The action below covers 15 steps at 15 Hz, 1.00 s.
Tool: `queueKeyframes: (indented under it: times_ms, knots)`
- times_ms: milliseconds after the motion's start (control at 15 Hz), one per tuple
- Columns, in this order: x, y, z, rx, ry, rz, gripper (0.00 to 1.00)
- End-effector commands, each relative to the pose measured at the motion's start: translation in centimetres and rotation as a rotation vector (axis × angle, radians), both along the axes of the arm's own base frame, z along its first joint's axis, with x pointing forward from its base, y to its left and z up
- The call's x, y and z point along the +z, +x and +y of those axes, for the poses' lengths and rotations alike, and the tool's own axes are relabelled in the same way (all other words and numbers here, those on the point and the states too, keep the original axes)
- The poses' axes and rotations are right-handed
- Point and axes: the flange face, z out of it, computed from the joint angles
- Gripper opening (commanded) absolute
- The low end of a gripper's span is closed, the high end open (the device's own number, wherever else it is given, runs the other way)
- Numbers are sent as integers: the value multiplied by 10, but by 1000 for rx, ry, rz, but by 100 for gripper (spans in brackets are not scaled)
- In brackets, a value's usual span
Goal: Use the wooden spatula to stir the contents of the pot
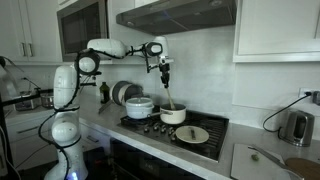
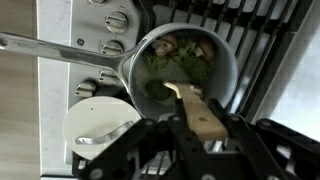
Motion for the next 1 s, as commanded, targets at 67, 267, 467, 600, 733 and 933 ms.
queueKeyframes:
  times_ms: [67, 267, 467, 600, 733, 933]
  knots:
    - [3, 22, 6, 29, 32, 35, 7]
    - [2, 31, 15, 42, 44, 50, 7]
    - [3, 35, 30, 66, 48, 56, 7]
    - [4, 35, 41, 89, 58, 55, 7]
    - [5, 31, 52, 108, 57, 57, 7]
    - [7, 24, 67, 147, 62, 61, 7]
